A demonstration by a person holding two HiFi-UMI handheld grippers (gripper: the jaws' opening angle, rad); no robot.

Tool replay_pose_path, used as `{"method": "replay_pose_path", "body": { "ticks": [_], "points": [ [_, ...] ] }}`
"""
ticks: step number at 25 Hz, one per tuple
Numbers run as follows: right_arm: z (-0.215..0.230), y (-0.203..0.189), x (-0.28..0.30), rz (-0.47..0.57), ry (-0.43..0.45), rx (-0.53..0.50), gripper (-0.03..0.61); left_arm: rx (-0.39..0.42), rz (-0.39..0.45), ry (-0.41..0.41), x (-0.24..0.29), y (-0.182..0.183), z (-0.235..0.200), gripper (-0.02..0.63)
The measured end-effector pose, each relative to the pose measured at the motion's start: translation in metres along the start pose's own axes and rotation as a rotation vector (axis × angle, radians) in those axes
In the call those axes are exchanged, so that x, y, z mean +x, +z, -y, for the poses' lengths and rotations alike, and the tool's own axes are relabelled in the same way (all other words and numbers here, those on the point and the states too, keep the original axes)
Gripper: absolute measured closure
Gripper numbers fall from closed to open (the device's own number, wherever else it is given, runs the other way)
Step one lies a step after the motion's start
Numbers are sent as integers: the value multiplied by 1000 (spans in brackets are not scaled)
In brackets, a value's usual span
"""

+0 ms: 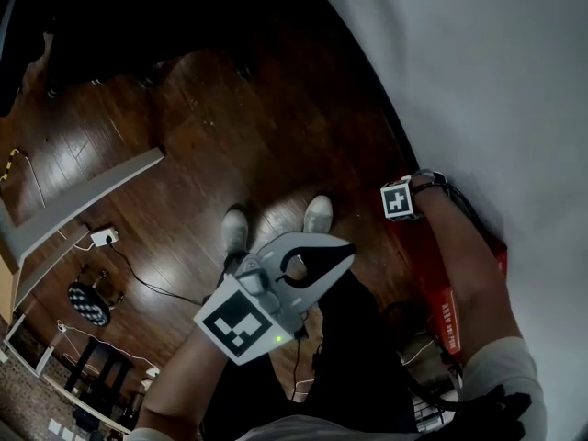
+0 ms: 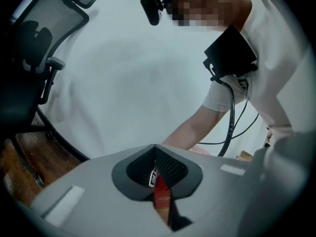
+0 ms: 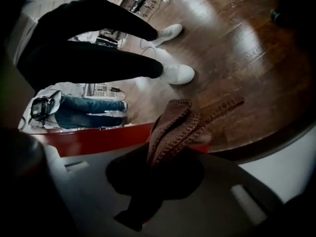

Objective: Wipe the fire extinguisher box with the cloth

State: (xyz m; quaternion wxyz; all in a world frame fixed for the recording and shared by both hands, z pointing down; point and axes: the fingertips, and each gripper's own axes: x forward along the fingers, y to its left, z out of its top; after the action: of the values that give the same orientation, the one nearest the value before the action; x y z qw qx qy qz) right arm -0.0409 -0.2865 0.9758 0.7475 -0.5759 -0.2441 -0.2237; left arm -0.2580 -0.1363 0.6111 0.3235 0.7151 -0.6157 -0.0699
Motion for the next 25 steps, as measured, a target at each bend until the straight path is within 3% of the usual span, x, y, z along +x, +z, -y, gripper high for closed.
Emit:
{"method": "replay_pose_path", "body": {
  "ticks": [4, 9, 12, 17, 21, 25],
  "points": [
    [45, 7, 29, -31, -106, 36, 526, -17, 11, -10, 10, -11, -15, 614],
    [55, 17, 27, -27, -215, 48, 526, -13, 15, -23, 14, -17, -13, 614],
    [43, 34, -4, 55, -274, 73, 526, 11, 13, -57, 1, -9, -3, 614],
    [35, 43, -116, 224, -423, 222, 526, 159, -9, -157, -28, 36, 2, 614],
    [-19, 41, -206, 329, -575, 316, 526, 217, -58, -208, -56, 67, 39, 614],
    [-105, 32, -288, 509, -726, 590, 526, 344, -68, -333, -97, 97, 85, 614]
  ]
}}
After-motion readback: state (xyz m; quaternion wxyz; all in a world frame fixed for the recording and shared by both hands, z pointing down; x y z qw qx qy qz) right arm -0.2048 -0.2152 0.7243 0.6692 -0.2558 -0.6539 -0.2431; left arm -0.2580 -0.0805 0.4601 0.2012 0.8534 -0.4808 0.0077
